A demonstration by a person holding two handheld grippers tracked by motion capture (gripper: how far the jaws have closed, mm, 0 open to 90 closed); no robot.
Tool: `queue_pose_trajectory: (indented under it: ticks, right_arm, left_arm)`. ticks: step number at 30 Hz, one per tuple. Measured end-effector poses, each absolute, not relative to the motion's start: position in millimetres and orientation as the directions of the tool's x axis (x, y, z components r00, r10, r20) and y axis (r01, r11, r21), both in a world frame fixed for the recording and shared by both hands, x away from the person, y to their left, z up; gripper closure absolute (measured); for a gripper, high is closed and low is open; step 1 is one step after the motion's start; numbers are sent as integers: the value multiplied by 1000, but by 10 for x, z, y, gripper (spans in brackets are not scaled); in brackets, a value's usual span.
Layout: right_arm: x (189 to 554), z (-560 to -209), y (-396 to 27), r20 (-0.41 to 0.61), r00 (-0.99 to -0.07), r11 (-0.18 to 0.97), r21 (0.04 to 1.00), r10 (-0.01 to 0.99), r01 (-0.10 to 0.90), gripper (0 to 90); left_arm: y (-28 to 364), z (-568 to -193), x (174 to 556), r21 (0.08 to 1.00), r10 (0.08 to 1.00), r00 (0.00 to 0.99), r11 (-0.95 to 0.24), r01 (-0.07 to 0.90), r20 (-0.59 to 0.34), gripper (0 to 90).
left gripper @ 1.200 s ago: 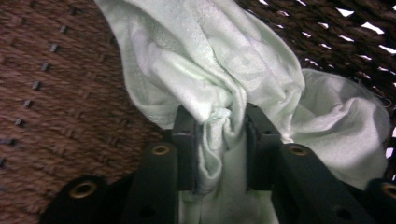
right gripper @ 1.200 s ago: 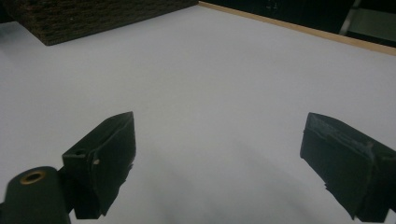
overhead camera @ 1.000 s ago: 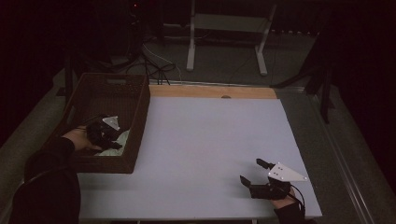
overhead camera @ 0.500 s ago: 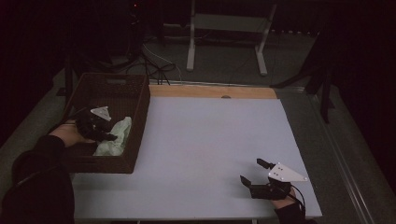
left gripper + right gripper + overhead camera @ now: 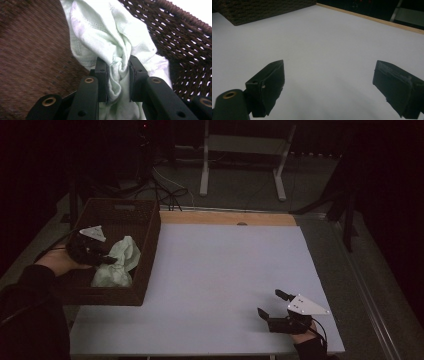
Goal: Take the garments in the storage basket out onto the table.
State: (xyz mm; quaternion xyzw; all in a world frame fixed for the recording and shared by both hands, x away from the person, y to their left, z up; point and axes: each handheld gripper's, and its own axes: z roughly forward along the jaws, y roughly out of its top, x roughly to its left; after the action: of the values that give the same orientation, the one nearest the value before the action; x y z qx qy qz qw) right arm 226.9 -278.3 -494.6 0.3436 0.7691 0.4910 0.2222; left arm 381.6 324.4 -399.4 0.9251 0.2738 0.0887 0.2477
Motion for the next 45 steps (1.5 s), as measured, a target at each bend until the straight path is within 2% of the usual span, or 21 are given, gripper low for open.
queue_pose_trajectory:
  ticks: [11,24,31,45]
  right_arm:
    - [2270,-4943,-2783,-4,-665,280,909,747,309,107]
    - [2271,-4934,-2791,-4,-661,276,910,750,308,107]
    - [2268,-4927,-2798,-5,-662,274,912,750,304,108]
    - [2264,-4920,-2805,-2,-663,270,914,749,302,108]
  left_arm:
    - [3372,-3622,3736,567,585,809,-683,461,47,744]
    - [3323,-3144,3685,657,572,817,-641,396,66,744]
    - [3091,-2980,3690,698,528,847,-628,343,59,744]
    - [2488,-2928,3820,725,395,917,-646,237,52,744]
